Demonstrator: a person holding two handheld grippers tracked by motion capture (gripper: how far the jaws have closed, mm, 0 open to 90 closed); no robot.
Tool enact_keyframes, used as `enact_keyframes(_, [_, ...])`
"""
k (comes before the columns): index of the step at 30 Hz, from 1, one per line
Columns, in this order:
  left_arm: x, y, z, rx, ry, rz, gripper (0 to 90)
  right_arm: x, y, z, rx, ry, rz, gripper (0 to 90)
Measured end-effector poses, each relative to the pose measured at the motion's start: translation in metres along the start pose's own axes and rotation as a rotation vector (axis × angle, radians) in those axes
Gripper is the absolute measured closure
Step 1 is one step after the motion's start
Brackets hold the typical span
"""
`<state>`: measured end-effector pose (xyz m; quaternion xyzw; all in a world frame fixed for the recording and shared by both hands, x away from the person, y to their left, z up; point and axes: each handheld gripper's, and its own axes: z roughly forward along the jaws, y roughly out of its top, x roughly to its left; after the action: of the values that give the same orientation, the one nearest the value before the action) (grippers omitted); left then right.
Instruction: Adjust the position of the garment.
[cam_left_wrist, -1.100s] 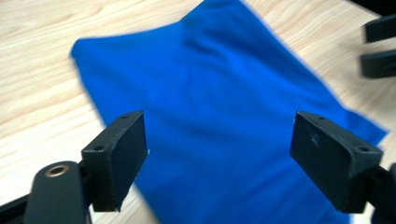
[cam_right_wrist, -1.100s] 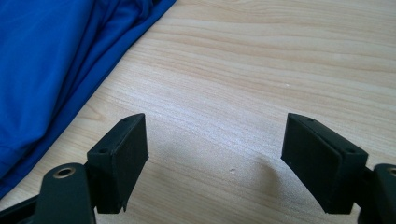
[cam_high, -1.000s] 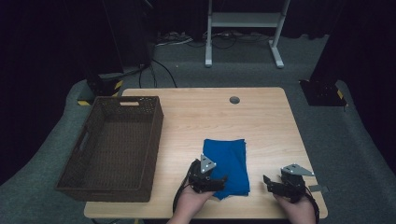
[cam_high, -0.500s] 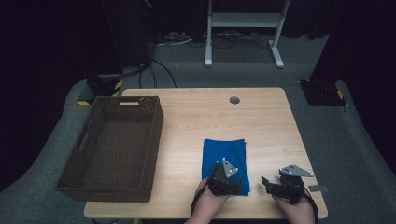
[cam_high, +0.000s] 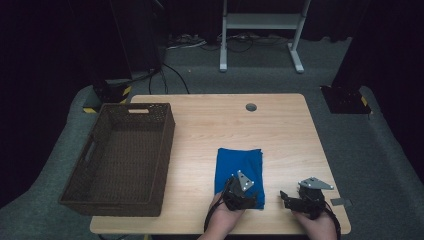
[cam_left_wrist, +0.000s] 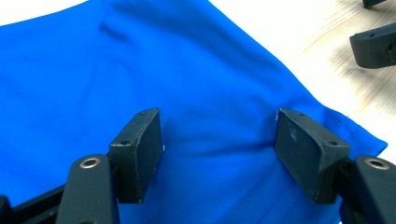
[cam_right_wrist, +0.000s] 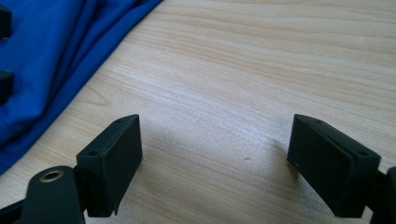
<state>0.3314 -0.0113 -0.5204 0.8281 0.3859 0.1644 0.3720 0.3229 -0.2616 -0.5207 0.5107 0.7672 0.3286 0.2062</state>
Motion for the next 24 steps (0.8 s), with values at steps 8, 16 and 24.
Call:
enact_keyframes(8, [0.012, -0.006, -0.004, -0.013, 0.006, -0.008, 32.0, 0.001, -0.001, 0.002, -0.006, -0.013, -0.017, 15.2])
enact_keyframes(16, [0.022, -0.009, -0.008, -0.011, 0.017, -0.016, 31.5, 0.001, -0.002, 0.002, -0.014, -0.012, -0.022, 14.2])
enact_keyframes(24, [0.045, -0.014, -0.017, 0.008, 0.047, -0.047, 31.4, 0.001, -0.003, 0.002, -0.016, -0.012, -0.022, 14.2])
